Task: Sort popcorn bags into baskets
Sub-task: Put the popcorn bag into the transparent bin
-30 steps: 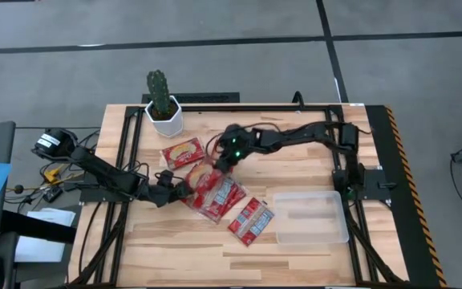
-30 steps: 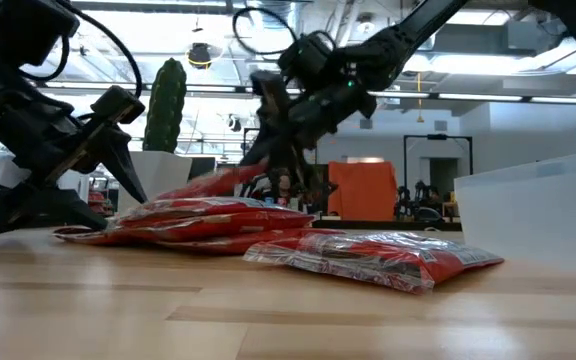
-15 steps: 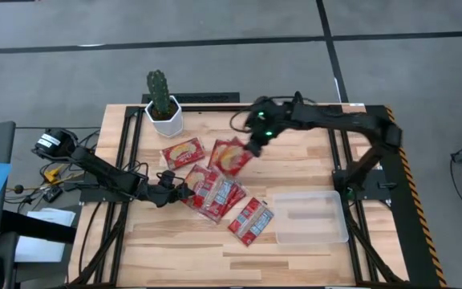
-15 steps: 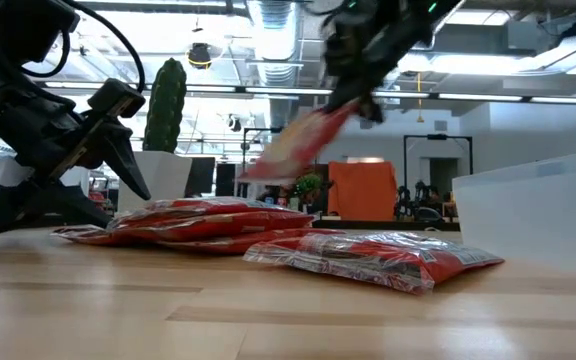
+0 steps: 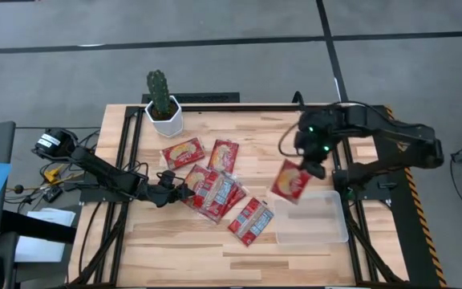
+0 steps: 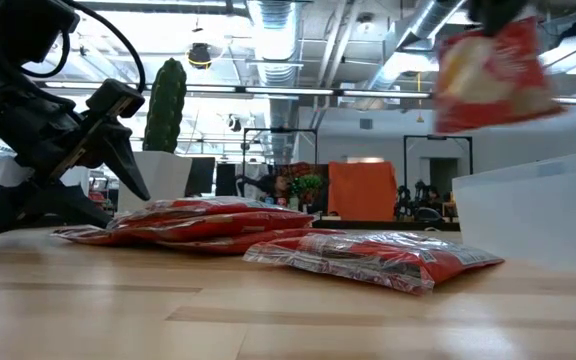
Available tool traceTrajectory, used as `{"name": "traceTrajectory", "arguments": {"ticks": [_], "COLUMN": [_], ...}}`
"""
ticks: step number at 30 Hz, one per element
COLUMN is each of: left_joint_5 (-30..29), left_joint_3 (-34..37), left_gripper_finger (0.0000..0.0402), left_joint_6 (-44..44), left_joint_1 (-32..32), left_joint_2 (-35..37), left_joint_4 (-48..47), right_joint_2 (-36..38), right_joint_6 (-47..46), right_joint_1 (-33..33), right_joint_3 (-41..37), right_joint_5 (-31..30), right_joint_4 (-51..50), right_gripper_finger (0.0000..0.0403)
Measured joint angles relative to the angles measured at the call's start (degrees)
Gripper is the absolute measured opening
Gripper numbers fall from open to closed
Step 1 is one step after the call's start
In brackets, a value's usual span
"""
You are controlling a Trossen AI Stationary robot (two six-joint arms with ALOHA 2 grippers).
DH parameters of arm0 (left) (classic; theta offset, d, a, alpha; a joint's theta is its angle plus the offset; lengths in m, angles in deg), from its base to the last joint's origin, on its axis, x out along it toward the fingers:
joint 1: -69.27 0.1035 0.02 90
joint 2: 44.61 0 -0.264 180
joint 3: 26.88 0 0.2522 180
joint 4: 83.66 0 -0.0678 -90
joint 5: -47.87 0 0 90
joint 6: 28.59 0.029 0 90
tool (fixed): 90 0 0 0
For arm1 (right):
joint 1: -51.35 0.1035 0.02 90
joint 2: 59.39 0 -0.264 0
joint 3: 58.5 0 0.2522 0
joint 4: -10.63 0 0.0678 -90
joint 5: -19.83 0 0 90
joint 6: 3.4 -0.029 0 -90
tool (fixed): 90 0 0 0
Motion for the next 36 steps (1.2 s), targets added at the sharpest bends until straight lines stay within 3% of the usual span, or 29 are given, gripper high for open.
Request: {"name": "traceTrajectory", "arguments": {"ticks": [12, 36], "left_joint_5": [0.5, 0.9], "left_joint_3": [0.0, 0.0], "left_gripper_finger": [0.0203, 0.0203], "left_joint_6": [0.0, 0.5], "left_joint_1": [0.0, 0.0], "left_joint_2": [0.0, 0.0], "left_joint_4": [-0.3, -0.4], "right_joint_2": [0.9, 0.9], "right_joint_6": [-0.3, -4.5], "right_joint_1": [13.6, 26.3], "right_joint_3": [-3.2, -19.8], "right_joint_5": [-1.8, 1.3], "right_joint_4": [-13.0, -1.7], "right_gripper_finger": [0.0000, 0.0005]}}
